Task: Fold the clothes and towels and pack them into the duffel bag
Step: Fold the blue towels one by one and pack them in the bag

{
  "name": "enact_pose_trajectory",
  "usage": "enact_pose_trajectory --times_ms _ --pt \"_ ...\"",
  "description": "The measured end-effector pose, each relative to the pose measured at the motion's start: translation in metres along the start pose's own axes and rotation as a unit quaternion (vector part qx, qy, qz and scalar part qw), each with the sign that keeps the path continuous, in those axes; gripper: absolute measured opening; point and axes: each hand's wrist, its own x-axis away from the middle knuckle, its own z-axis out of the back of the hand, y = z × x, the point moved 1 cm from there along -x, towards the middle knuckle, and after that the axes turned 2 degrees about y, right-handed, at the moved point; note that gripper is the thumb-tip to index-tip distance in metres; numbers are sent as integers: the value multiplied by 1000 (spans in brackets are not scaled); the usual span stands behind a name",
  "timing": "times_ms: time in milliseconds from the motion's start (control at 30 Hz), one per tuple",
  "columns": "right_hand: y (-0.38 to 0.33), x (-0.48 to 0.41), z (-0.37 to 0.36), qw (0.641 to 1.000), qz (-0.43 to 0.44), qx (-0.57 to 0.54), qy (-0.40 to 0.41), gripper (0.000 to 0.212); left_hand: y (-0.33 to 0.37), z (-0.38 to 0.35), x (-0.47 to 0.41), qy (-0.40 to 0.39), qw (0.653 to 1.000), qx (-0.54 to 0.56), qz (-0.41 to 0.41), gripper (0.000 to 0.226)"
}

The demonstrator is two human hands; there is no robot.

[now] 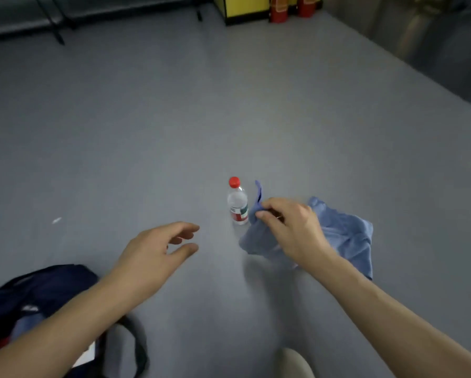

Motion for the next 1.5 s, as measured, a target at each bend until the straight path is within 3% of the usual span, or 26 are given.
enact_pose_trajectory --times_ms 133,267,400,500,733,833,900,1033,1167,1300,1500 --pt "-102 -11 -7 995 63 -2 -73 17 -1 67 53 94 984 142 59 17" --pt "-186 -13 -30 988 85 -15 -129 17 -8 96 93 155 938 288 115 10" --pt "-255 -7 -56 980 106 -11 -169 23 -17 123 108 181 882 403 166 13" --pt "-285 2 -70 979 96 -9 -180 19 -31 142 116 180 872 420 175 11" --pt "-286 31 -91 984 38 -39 -171 21 -54 145 125 189 924 288 168 14" --pt "-278 28 -92 986 0 22 -165 20 -53 146 123 232 941 194 151 16" --pt "-272 23 -90 983 -13 59 -175 7 -49 145 121 248 947 145 140 18" --pt "-272 22 -89 982 75 27 -173 52 -34 141 115 216 971 82 66 16" --pt "-275 18 -88 980 125 39 -149 2 -30 141 112 190 979 69 16 12" --pt "-268 14 -78 978 123 40 -164 20 -40 148 111 182 983 35 4 11" --pt "-267 13 -68 977 121 32 -172 23 -39 152 113 197 980 -10 -16 3"
